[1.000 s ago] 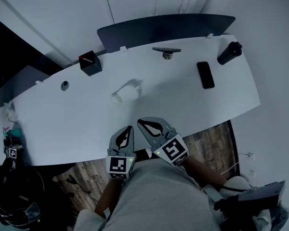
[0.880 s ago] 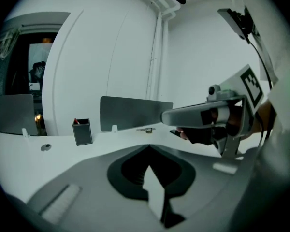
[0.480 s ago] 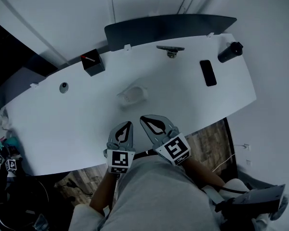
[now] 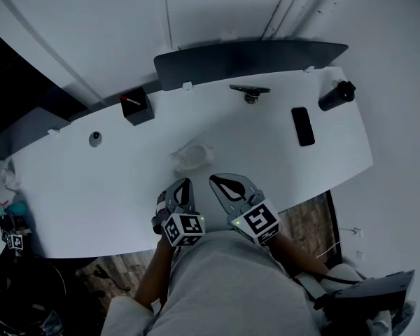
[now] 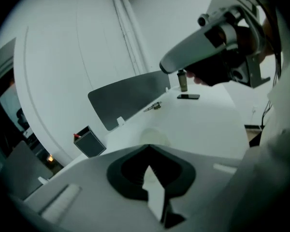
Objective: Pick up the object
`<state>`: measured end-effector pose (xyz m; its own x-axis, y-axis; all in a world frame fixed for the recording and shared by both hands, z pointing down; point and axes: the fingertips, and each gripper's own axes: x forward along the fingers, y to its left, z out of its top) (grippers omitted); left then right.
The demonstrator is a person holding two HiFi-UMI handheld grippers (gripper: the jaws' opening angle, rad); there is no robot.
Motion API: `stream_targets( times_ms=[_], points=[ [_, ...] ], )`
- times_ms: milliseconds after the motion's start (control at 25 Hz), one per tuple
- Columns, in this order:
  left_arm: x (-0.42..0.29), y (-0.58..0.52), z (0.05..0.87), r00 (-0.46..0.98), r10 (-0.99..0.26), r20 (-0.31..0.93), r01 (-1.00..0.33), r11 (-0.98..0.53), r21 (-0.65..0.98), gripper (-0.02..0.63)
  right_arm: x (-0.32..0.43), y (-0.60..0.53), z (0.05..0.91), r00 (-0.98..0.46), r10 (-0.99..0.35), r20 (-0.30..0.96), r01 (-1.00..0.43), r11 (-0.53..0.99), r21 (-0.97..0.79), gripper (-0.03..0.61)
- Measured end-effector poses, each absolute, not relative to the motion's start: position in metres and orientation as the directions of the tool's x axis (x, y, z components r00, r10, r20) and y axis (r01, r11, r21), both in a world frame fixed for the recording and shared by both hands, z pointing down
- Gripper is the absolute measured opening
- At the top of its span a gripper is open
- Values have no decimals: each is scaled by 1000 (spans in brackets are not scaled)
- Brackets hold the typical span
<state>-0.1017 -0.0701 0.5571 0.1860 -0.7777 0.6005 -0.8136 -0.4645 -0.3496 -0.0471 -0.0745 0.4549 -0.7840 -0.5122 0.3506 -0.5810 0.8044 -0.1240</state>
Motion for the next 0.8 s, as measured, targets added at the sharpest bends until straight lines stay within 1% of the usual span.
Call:
stream_targets(
  times_ms=[80, 120, 160, 200, 280, 400, 480, 600, 720, 800],
  points=[
    [-97, -79, 567, 138, -770, 623, -776, -475, -415, 3, -40, -85, 453, -788, -515, 338, -580, 805, -123, 2],
    [-94, -82, 574, 122, -756, 644, -755, -491, -434, 17, -36, -89, 453, -788, -516, 335, -580, 805, -124, 2],
    [-92, -84, 583, 107, -733, 672, -738, -511, -441, 116, -33, -92, 453, -788, -517, 334, -581, 804, -127, 2],
    [-90, -86, 592, 91, -708, 700, -724, -530, -442, 189, -29, -95, 452, -788, -518, 332, -582, 803, -131, 2],
    [-87, -92, 604, 51, -680, 732, -694, -551, -463, 209, -23, -100, 452, -791, -518, 326, -582, 800, -142, 2],
    [-84, -105, 616, -31, -686, 727, -600, -569, -563, 276, -14, -106, 458, -795, -512, 325, -580, 798, -161, 2],
    [-83, -114, 623, -79, -703, 706, -539, -566, -624, 303, -8, -108, 460, -796, -511, 324, -580, 796, -170, 2],
    [-85, -126, 643, -153, -703, 694, -447, -578, -683, 311, 2, -112, 464, -793, -514, 328, -586, 790, -180, 2],
    [-85, -130, 658, -194, -680, 708, -388, -609, -691, 325, 13, -116, 468, -785, -522, 333, -597, 780, -185, 2],
    [-82, -129, 662, -196, -670, 716, -373, -624, -686, 317, 20, -119, 471, -778, -531, 336, -607, 772, -187, 2]
  ],
)
